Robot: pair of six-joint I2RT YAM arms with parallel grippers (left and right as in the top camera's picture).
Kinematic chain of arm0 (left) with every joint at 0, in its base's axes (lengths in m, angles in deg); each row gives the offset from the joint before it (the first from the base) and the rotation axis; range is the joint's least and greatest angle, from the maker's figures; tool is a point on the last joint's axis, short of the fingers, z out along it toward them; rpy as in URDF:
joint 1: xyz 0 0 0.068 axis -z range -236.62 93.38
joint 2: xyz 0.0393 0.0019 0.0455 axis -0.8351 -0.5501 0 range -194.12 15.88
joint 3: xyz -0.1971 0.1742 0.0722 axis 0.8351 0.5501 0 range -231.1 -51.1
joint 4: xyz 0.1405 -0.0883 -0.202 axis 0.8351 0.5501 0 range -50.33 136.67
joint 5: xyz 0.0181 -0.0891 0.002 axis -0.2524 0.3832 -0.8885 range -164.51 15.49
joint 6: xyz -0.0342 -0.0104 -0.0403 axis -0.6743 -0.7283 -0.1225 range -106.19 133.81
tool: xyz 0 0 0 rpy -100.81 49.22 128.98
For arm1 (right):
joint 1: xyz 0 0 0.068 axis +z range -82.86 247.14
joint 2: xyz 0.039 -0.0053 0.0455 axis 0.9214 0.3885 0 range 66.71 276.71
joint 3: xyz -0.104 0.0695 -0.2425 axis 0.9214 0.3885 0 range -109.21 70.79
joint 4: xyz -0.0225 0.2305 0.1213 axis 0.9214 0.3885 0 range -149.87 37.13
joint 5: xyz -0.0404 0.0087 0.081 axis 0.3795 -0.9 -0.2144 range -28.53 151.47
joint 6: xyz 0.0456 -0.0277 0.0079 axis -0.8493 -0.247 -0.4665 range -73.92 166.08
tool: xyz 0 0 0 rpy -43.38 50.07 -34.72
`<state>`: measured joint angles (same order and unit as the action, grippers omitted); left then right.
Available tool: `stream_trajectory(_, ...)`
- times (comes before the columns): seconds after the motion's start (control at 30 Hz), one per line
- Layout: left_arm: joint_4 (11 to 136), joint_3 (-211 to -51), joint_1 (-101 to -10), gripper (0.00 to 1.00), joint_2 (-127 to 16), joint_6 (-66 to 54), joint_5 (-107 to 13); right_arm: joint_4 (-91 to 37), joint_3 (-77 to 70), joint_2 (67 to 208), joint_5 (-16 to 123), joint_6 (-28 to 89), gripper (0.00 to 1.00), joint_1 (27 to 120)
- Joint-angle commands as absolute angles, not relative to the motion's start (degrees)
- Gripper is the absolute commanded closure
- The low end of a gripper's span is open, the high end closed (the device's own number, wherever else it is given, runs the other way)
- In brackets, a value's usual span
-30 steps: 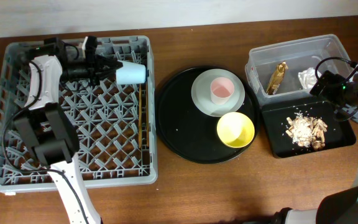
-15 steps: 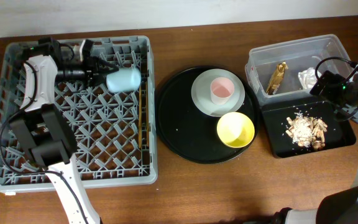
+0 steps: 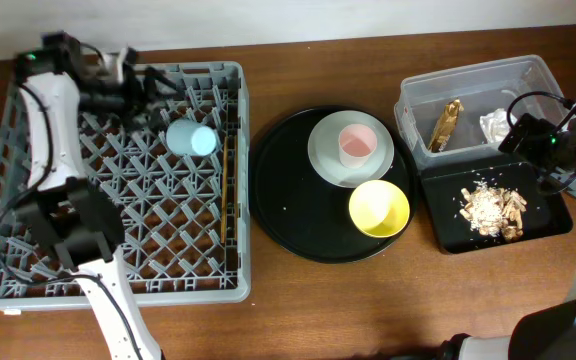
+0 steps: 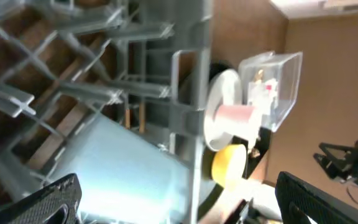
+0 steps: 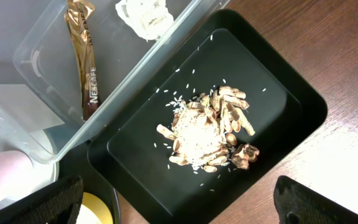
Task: Sort waste into correct bins and load items into the dishwasher rack
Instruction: 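Carry the blue cup into the dish rack and set it down, then release the blue cup and lift the left gripper away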
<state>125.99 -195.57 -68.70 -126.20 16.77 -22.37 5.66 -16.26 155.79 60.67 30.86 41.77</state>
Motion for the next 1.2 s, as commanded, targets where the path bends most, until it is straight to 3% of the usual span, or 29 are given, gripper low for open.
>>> stream_trajectory(0.0, 130.85, -207.79, -68.96, 0.01, -124.56, 15.94, -25.06, 5.66, -16.54, 154.93, 60.60, 30.33, 0.01, 41.62)
stream_trajectory(0.13, 136.40, -216.16, -66.76, 0.01, -122.38, 14.87, -38.79, 5.66, -16.54, 154.93, 60.60, 30.33, 0.01, 41.62)
stream_trajectory(0.23, 136.40, -216.38, -63.52, 0.01, -121.46, 14.87, -39.82, 5.66, -16.54, 154.93, 60.60, 30.33, 0.01, 41.62)
stream_trajectory(0.27, 136.40, -216.09, -62.27, 0.22, -121.46, 15.18, -39.40, 5.66, -16.54, 154.93, 60.60, 30.33, 0.01, 41.62)
stream_trajectory(0.3, 136.40, -215.65, -61.27, 0.98, -121.46, 16.12, -39.64, 5.64, -16.54, 154.93, 60.60, 30.33, 0.01, 41.62)
stream_trajectory(0.67, 136.40, -204.79, -48.96, 1.00, -121.46, 4.82, -72.30, 5.66, -16.54, 154.93, 60.60, 30.33, 0.01, 41.62)
stream_trajectory(0.93, 129.67, -190.76, -49.68, 1.00, -121.46, 4.01, -74.90, 5.66, -16.54, 154.93, 60.60, 30.33, 0.01, 41.62)
stream_trajectory(1.17, 122.30, -189.71, -50.52, 1.00, -121.44, 3.98, -78.48, 5.66, -16.54, 154.93, 60.60, 30.33, 0.01, 41.62)
